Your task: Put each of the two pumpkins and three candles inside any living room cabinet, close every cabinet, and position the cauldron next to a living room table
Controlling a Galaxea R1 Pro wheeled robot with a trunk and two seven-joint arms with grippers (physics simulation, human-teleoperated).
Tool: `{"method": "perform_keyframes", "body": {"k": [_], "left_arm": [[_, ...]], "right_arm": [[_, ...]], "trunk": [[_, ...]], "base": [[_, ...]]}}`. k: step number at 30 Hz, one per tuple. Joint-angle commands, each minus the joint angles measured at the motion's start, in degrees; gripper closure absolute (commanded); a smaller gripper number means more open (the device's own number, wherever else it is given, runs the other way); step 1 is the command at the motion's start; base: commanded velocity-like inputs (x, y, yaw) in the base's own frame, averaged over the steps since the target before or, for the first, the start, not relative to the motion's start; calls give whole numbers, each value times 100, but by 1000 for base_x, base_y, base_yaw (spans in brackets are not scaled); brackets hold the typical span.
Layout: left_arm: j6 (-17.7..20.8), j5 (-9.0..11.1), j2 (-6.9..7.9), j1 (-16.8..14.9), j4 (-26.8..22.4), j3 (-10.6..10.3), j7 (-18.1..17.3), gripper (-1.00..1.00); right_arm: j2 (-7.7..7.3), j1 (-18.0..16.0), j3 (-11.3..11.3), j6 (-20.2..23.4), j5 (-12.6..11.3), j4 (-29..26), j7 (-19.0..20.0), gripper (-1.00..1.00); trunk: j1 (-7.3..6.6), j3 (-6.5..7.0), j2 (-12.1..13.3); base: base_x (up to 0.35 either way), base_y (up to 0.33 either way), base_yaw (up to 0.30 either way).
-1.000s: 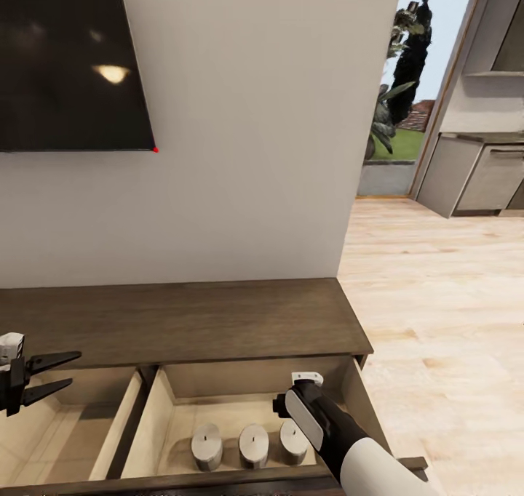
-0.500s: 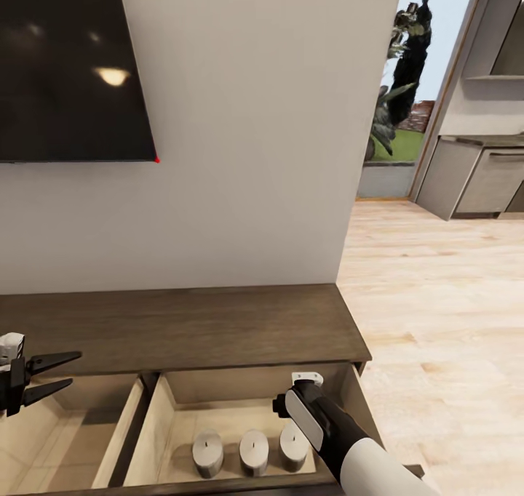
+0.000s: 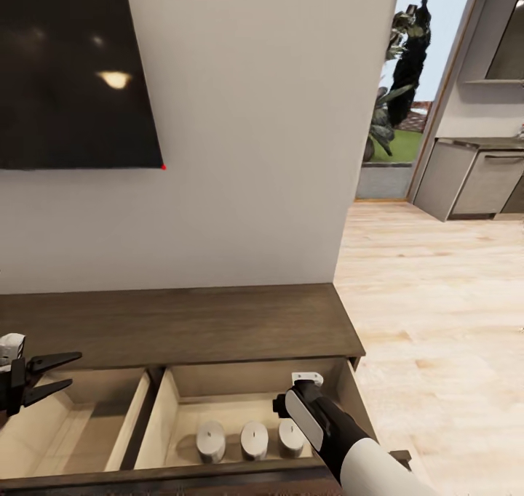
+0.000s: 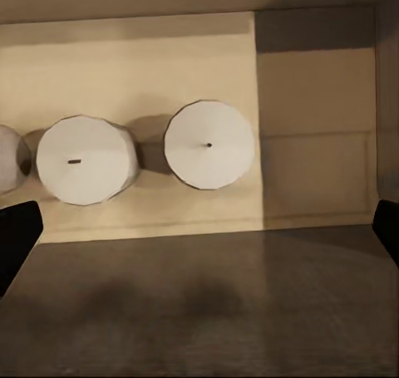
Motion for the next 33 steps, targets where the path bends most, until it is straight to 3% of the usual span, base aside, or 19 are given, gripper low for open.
{"method": "perform_keyframes", "body": {"k": [1,12,33], "left_arm": [[16,-59,0,-2,2,2,-58,-100],[16,-59,0,-2,2,-1,-58,-100],[14,-59,0,-2,2,-7,-58,-100]], "right_arm": [[0,-4,17,1,-49,-3,-52,-100],[0,14,8,-655,-49,-11,-55,-100],[0,22,17,-686,-49,-14,-59,-100]], "trunk": [[-25,13,39],[-267,211,480],[-728,588,1322]], "base": [[-251,0,0],[-82,0,0],[-75,0,0]]}}
